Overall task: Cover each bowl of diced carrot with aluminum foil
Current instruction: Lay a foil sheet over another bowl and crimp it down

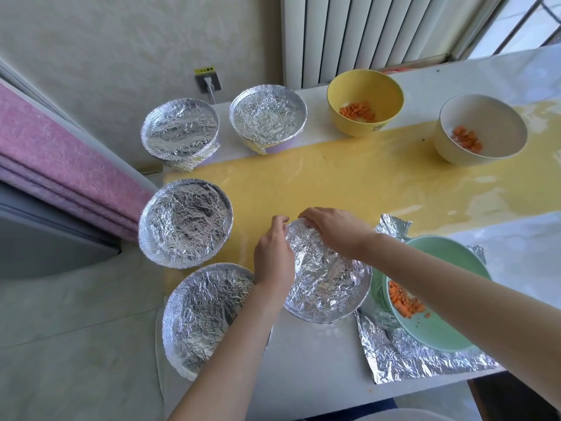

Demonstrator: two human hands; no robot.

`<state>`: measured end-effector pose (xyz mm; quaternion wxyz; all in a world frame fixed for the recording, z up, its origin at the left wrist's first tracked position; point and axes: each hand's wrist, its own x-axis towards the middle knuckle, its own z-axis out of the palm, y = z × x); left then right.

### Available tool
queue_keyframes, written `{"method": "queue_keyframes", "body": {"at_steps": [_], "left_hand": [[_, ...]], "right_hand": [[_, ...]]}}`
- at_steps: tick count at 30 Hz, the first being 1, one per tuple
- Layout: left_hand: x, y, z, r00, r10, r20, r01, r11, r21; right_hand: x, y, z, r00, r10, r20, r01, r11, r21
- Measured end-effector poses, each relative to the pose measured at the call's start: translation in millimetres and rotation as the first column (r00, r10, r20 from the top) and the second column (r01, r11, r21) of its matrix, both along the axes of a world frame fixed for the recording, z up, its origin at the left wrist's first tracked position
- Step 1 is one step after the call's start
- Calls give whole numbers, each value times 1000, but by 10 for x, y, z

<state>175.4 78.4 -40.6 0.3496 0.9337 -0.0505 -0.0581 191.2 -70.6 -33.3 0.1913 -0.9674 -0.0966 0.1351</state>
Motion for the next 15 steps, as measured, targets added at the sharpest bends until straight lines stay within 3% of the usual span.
{"method": "queue_keyframes", "body": {"at_steps": [2, 10, 15], "left_hand": [[-10, 3, -4, 1000, -2, -11, 2, 1000, -12], [-37, 33, 15, 1000, 19, 15, -18, 998, -53], [-41, 44, -2, 998, 56, 13, -56, 998, -37]], "right_hand": [[21, 2, -37, 999, -37, 10, 36, 998, 50], [-7, 76, -4, 997, -79, 9, 79, 997, 4], [15, 141, 33, 998, 6, 56, -4, 1000, -22]]}}
